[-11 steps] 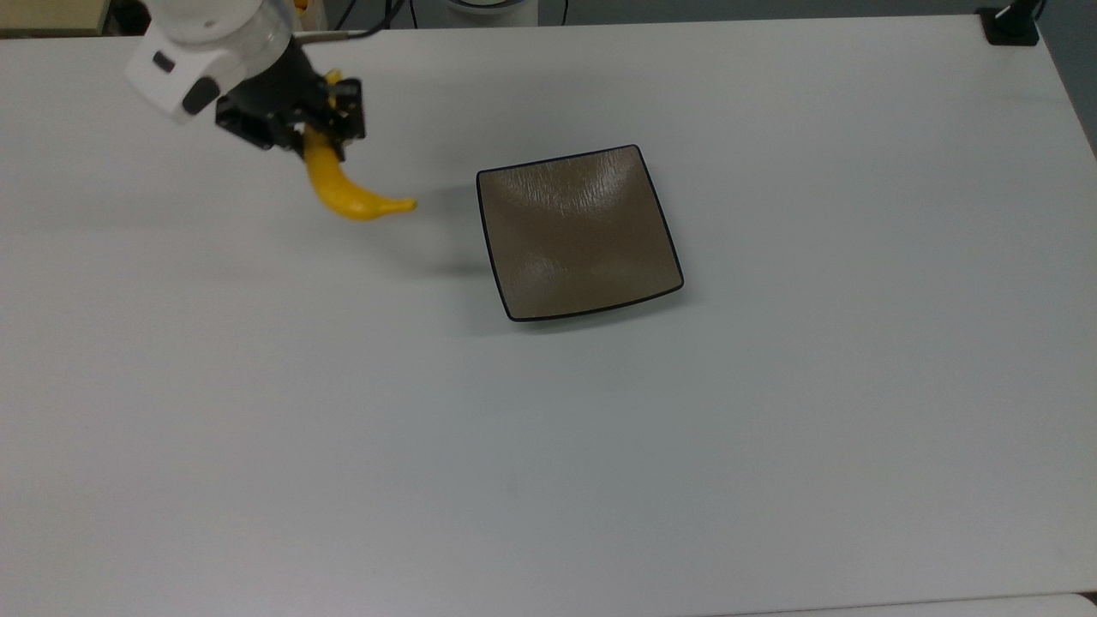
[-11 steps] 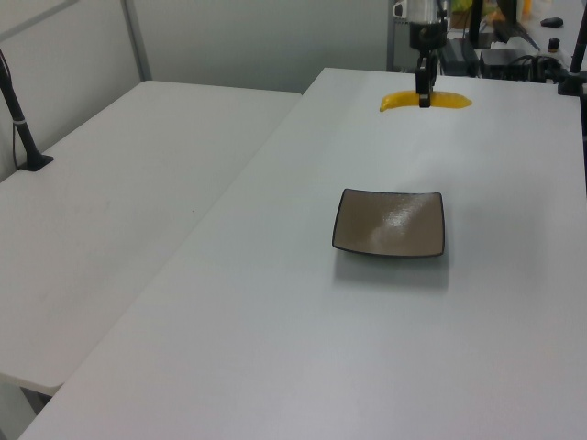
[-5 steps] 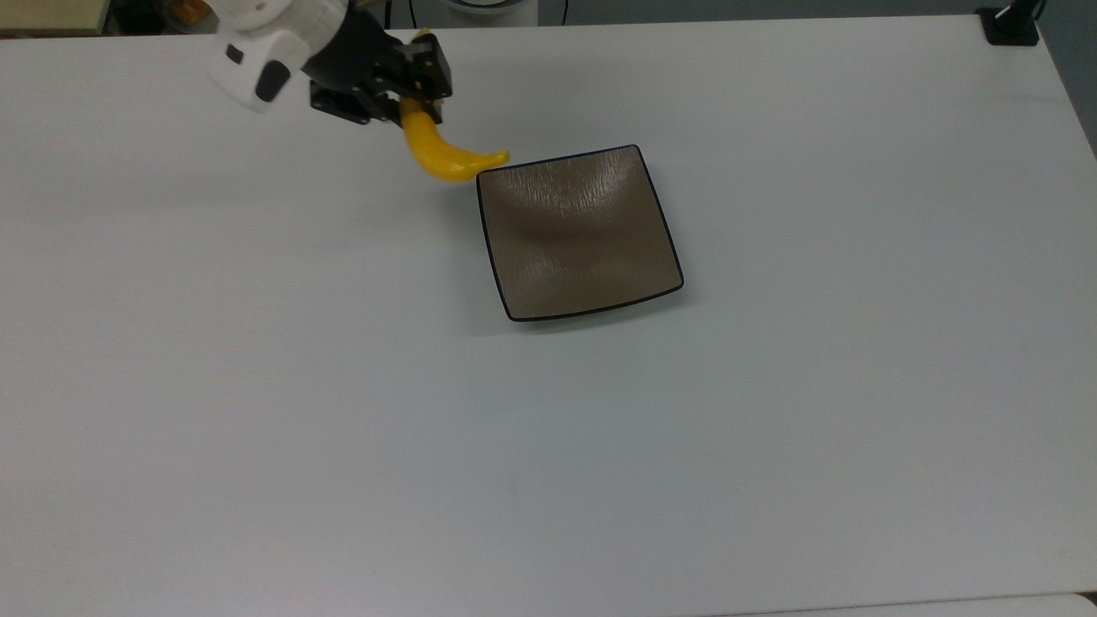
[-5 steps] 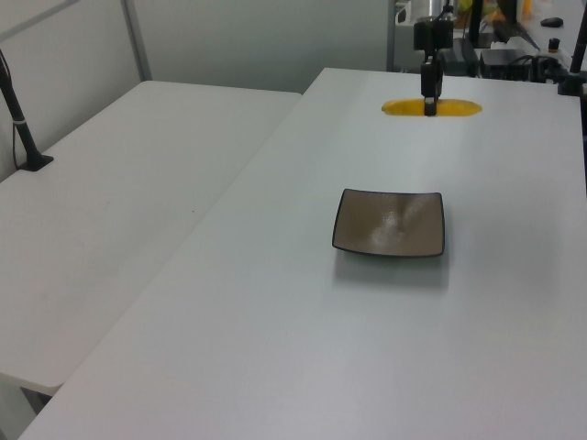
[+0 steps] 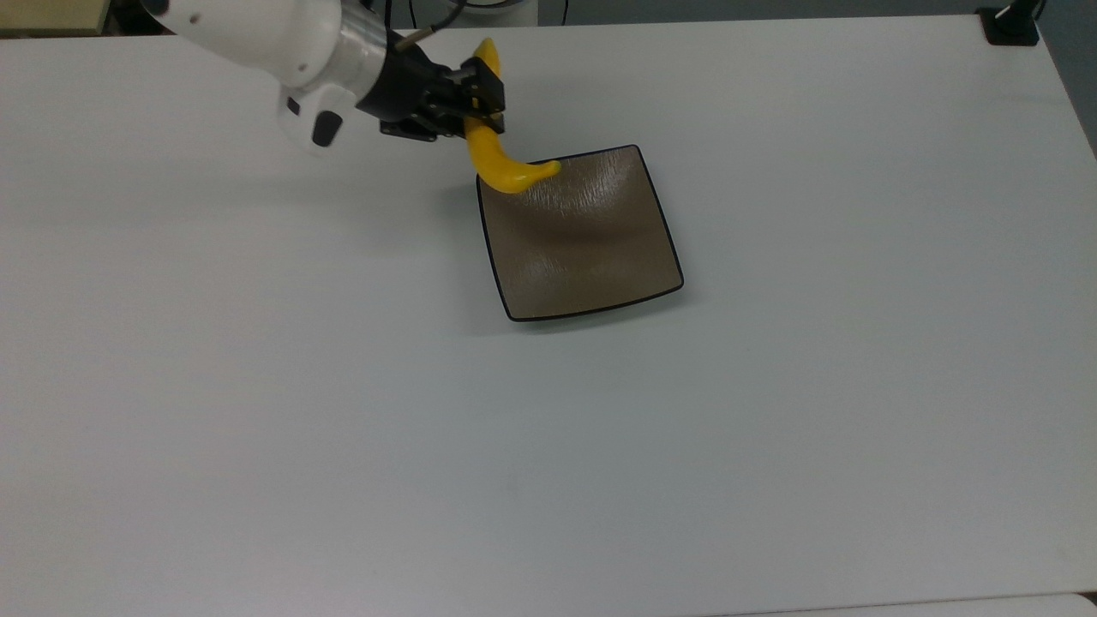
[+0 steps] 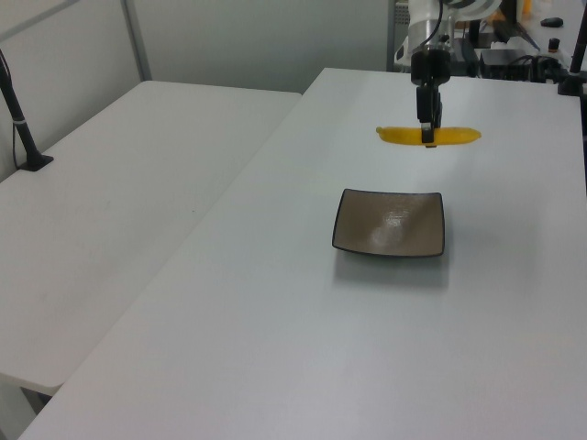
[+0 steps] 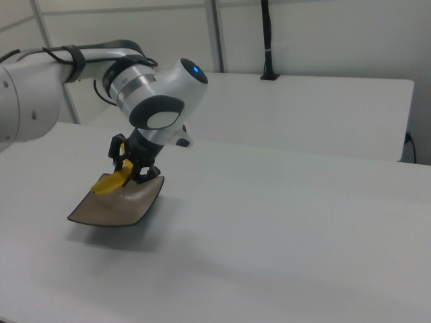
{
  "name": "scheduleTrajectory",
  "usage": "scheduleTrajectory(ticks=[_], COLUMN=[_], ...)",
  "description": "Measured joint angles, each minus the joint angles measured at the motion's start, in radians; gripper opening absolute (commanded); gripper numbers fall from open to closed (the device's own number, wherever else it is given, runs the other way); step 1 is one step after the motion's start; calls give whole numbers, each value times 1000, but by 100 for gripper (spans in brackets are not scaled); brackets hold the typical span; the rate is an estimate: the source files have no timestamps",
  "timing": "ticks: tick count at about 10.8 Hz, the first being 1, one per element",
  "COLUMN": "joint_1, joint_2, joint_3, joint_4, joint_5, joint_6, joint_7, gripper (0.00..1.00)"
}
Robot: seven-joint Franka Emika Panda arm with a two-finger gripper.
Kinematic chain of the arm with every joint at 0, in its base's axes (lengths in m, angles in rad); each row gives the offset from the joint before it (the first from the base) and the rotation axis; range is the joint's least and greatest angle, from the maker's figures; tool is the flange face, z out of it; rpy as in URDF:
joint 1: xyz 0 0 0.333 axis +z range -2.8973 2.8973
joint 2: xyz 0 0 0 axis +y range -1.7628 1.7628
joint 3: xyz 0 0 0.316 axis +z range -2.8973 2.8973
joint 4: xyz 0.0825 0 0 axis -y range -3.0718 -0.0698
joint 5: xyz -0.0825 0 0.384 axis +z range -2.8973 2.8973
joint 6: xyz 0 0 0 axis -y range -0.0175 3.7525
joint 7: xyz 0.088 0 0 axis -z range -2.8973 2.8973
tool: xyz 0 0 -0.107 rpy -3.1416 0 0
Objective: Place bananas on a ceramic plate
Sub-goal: 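Lower the banana onto the plate and open the gripper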
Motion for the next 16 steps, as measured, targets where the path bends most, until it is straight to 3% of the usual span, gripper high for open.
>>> scheduleTrajectory(ticks=[4, 8, 11, 13, 14, 15, 16], joint_1=[57, 114, 139, 146, 147, 148, 148], joint_2=[90, 183, 219, 225, 225, 225, 225], joint_3=[0, 0, 1, 1, 1, 1, 1], joint_4=[-9, -9, -9, -11, -13, -14, -16], joint_5=[100, 131, 132, 132, 132, 132, 132], joint_6=[53, 163, 217, 217, 217, 217, 217], joint_7=[151, 310, 371, 398, 407, 413, 414], gripper=[7, 9, 23, 43, 78, 95, 100])
